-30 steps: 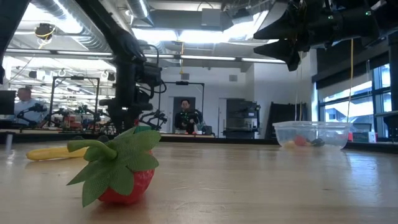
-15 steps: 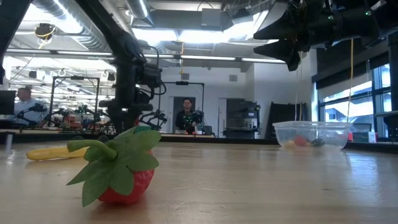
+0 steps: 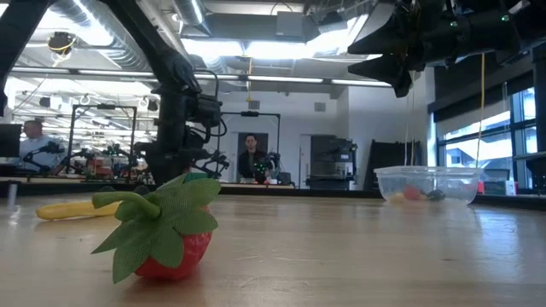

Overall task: Pick and placing Produce into tupperware
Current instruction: Put the red strawberry into the transparent bin

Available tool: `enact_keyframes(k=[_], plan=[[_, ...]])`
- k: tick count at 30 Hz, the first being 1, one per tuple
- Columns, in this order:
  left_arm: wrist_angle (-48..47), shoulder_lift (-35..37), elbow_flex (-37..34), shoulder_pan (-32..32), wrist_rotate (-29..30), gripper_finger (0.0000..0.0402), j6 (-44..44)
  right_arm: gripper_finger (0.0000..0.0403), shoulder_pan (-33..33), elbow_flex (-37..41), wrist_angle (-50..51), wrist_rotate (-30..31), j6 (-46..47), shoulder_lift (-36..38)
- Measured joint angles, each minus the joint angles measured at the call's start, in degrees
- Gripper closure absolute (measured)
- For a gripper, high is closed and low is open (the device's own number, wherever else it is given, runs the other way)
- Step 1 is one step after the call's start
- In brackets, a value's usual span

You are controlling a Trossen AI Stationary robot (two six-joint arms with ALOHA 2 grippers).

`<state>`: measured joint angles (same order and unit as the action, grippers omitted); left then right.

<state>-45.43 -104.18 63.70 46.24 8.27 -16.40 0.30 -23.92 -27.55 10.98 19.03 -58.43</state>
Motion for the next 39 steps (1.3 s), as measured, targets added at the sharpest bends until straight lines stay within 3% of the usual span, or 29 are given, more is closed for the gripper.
enact_keyframes(k=[8, 22, 28, 34, 39], plan=[[-0.06, -0.62, 0.00, -0.02, -0.36, 0.0253, 0.00, 0.0201, 0.02, 0.00, 0.00, 0.00, 0.01, 0.00], [0.05, -1.53, -0.02, -0.02, -0.65, 0.0393, 1.62, 0.0201, 0.02, 0.00, 0.00, 0.00, 0.04, 0.00], [0.09, 0.11, -0.02, -0.37, -0.79, 0.0399, 2.14, 0.0201, 0.02, 0.00, -0.04, 0.00, 0.31, 0.08], [0.05, 6.64, 1.21, -1.10, -6.72, 0.0400, 3.08, 0.0201, 0.02, 0.00, -0.31, 0.49, 1.74, 1.43], [6.54, 13.06, 5.02, -4.26, -16.74, 0.0401, 3.03, 0.0201, -0.02, 0.00, -7.51, 4.05, -0.21, 5.11]])
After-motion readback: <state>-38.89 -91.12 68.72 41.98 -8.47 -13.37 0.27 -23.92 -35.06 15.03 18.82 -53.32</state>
